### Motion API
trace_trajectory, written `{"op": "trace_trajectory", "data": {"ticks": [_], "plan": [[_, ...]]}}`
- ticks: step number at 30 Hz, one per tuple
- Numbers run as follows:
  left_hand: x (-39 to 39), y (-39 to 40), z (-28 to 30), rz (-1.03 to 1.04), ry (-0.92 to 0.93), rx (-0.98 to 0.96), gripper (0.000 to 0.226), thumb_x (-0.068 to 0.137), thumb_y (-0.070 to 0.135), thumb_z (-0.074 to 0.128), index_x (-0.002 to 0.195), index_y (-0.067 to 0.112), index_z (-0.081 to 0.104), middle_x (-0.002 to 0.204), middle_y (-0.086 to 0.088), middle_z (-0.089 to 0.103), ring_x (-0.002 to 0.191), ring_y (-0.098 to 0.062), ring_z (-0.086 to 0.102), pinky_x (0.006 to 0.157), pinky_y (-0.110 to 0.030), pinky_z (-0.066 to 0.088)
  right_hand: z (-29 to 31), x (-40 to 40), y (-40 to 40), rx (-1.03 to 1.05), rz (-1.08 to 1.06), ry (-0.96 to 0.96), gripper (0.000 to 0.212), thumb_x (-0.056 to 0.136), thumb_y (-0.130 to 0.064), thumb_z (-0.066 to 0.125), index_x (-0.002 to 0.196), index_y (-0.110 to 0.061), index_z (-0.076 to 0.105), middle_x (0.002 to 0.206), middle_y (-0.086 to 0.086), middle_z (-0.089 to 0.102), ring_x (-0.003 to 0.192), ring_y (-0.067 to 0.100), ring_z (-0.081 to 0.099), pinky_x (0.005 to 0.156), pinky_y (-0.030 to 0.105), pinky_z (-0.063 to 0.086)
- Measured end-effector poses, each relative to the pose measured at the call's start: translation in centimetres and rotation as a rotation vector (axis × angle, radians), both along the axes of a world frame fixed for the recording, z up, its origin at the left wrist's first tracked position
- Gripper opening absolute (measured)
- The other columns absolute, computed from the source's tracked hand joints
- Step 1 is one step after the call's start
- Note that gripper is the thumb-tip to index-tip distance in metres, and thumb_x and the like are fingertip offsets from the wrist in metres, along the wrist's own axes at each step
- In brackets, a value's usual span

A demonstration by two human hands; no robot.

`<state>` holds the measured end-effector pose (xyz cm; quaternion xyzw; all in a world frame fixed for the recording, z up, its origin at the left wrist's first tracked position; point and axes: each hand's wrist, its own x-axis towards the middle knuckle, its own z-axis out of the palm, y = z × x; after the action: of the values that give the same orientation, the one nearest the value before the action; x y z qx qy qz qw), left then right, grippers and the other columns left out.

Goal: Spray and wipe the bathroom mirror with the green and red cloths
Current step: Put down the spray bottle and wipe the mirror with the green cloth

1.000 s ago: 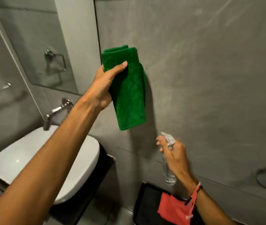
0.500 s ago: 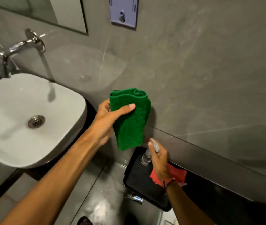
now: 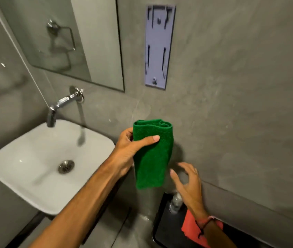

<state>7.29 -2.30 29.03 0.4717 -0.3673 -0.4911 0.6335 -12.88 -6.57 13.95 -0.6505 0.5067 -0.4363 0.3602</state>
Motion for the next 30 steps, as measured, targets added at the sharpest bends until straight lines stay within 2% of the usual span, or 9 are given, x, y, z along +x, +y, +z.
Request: {"op": "trace_trajectory", "data": {"ticks": [3,7,14,16,18,21,24,27,30], "plan": [[0.9,0.3,6.3,-0.018,-0.064,-0.114,0.027,0.07,0.001,0.083,0.096,0.004,0.077,0.099,-0.015,0.079,0.091,-0.027,0.074,0.084,-0.035,0.062,12.7,3.3,-1.0,-0.048,0.301,-0.304,0.042,0.091,-0.045,0.07,0.127,-0.023,0.068,0.125,-0.004,0.075,0.119,0.016,0.07,0.103,0.037,0.057],[2.5,1.3,15.5,0.048,-0.124,-0.302,0.05,0.068,0.01,0.085,0.115,0.0,0.07,0.116,-0.019,0.076,0.109,-0.034,0.072,0.092,-0.042,0.061,28.8,6.8,-0.4,-0.279,0.508,-0.378,0.023,0.091,-0.029,0.075,0.111,-0.021,0.078,0.107,0.0,0.082,0.1,0.015,0.078,0.082,0.027,0.062],[6.9,5.6,28.0,-0.079,0.214,-0.661,0.047,0.092,0.045,0.054,0.127,0.016,0.068,0.084,-0.012,0.068,0.077,-0.022,0.066,0.079,-0.029,0.054,47.2,13.2,0.8,-0.407,0.667,-0.559,0.027,0.087,-0.022,0.081,0.098,0.002,0.077,0.094,0.008,0.081,0.083,0.016,0.072,0.078,0.031,0.06],[7.0,6.1,28.6,-0.068,0.369,-0.694,0.054,0.087,0.046,0.06,0.131,0.014,0.06,0.088,-0.009,0.044,0.079,-0.023,0.045,0.081,-0.037,0.04,50.3,15.4,1.1,-0.415,0.634,-0.568,0.031,0.085,-0.023,0.084,0.097,0.004,0.077,0.103,0.021,0.081,0.084,0.021,0.071,0.083,0.041,0.059],[6.5,6.0,28.8,-0.04,0.458,-0.69,0.05,0.082,0.049,0.062,0.119,0.016,0.067,0.097,-0.011,0.061,0.086,-0.026,0.058,0.081,-0.039,0.051,51.9,17.7,1.3,-0.453,0.526,-0.443,0.034,0.082,-0.029,0.087,0.094,0.001,0.078,0.103,0.024,0.08,0.084,0.025,0.073,0.085,0.047,0.06],[6.7,5.6,30.6,-0.025,0.505,-0.757,0.051,0.089,0.051,0.051,0.097,0.011,0.082,0.094,-0.009,0.081,0.081,-0.026,0.078,0.076,-0.039,0.063,53.8,19.6,0.8,-0.55,0.311,-0.258,0.045,0.08,-0.05,0.083,0.111,-0.018,0.072,0.106,0.005,0.076,0.094,0.019,0.071,0.085,0.031,0.057],[7.5,5.2,32.9,0.039,0.527,-0.852,0.057,0.094,0.058,0.044,0.106,0.015,0.08,0.101,-0.007,0.081,0.086,-0.026,0.078,0.084,-0.042,0.06,55.6,18.6,-0.3,-0.675,0.117,-0.286,0.046,0.091,-0.054,0.069,0.123,-0.022,0.065,0.117,0.004,0.07,0.111,0.024,0.066,0.093,0.035,0.054],[8.3,4.8,37.1,0.227,0.32,-0.954,0.059,0.093,0.065,0.042,0.115,0.02,0.074,0.107,-0.012,0.074,0.092,-0.031,0.071,0.085,-0.042,0.056,57.1,16.7,-2.0,-0.976,-0.137,-0.101,0.047,0.095,-0.049,0.063,0.134,-0.023,0.061,0.132,0.005,0.064,0.125,0.027,0.055,0.103,0.042,0.044],[8.9,3.0,43.4,0.553,-0.115,-1.15,0.053,0.101,0.053,0.034,0.151,0.036,0.04,0.164,-0.009,0.035,0.15,-0.028,0.033,0.123,-0.049,0.032,59.3,15.1,-3.9,-1.256,-0.36,0.271,0.065,0.095,-0.049,0.059,0.152,-0.021,0.048,0.156,0.015,0.051,0.145,0.035,0.044,0.117,0.051,0.036]]}}
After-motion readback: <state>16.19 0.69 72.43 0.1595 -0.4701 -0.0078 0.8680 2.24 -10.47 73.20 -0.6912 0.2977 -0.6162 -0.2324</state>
